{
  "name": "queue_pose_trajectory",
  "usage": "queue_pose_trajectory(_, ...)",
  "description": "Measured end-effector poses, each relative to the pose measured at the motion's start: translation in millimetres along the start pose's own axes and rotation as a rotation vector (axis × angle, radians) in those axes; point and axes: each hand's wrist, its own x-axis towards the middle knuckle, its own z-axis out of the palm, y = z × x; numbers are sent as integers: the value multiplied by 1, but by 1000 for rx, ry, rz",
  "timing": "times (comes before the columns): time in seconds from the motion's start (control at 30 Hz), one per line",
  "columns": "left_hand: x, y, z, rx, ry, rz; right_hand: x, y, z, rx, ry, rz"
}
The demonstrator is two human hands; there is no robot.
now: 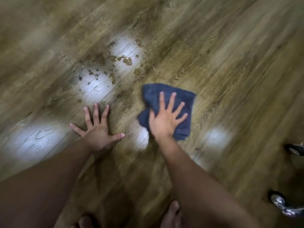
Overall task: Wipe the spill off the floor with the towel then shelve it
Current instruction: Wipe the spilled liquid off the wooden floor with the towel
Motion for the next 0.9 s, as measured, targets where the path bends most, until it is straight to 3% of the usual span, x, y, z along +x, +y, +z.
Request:
queue_pose_trajectory(0.17, 0, -1, -1, -11, 7, -1, -83, 19, 28, -130, -20, -362)
queue_pose_trajectory(0.3, -3, -1, -4, -4, -26, 6, -101, 87, 25, -221, -46, -437)
queue_pose_trajectory(0.4, -3, -2, -5, -7, -37, 5, -89, 118, 11, -265, -47, -390)
queue_pose_trajectory(0.53, -2, -3, -5, 1, -35, 6, -52, 127, -6, -205, -30, -192)
queue_pose_trajectory(0.73, 1, -3, -4, 2, -23, 6, 11, 53, -17, 106, 25, 183)
queue_pose_trajectory(0.83, 3, -3, -3, -1, -9, 2, 25, 9, -18, 138, 3, 143)
queue_pose_trajectory(0.9, 4, -3, -2, 4, 3, -2, 20, -15, -15, 78, -22, 8)
